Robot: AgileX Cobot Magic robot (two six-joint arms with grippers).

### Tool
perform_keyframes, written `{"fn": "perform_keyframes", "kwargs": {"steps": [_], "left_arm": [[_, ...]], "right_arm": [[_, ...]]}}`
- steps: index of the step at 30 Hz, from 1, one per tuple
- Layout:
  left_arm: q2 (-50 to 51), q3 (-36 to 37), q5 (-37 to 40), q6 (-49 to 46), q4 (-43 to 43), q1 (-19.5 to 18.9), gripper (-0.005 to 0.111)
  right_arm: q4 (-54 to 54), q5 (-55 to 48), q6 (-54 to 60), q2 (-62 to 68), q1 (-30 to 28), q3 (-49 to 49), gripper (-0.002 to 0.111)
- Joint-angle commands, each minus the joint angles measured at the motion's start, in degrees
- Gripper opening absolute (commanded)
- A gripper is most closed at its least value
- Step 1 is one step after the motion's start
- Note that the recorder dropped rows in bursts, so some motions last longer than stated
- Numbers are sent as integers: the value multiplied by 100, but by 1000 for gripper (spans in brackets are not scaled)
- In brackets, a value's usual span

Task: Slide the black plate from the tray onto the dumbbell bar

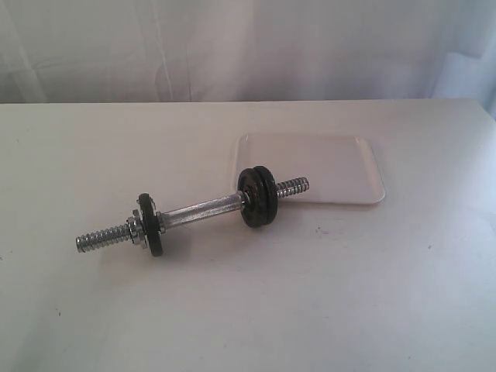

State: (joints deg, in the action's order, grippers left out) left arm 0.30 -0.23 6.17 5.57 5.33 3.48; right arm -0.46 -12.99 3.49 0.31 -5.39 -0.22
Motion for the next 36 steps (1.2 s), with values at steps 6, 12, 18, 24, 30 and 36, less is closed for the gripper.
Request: {"fn": "perform_keyframes", "kwargs": {"steps": [6, 12, 18, 24, 30, 36], "left_arm": [[-30, 23, -17, 49, -37, 4, 0], [-30, 23, -17, 49, -37, 4, 0], [-30, 23, -17, 49, -37, 4, 0], [-30, 23, -17, 49, -37, 4, 0], [-30, 23, -17, 49, -37, 4, 0], [-30, 23, -17, 49, -37, 4, 0]], "right_arm": [[-36, 23, -30, -31, 284, 22, 0], [-36, 23, -30, -31, 297, 22, 0], [-36, 23, -30, -31, 297, 22, 0], [-36, 23, -30, -31, 297, 22, 0], [-36, 23, -30, -31, 297, 22, 0], [-21, 23, -30, -31, 299, 22, 0]]}}
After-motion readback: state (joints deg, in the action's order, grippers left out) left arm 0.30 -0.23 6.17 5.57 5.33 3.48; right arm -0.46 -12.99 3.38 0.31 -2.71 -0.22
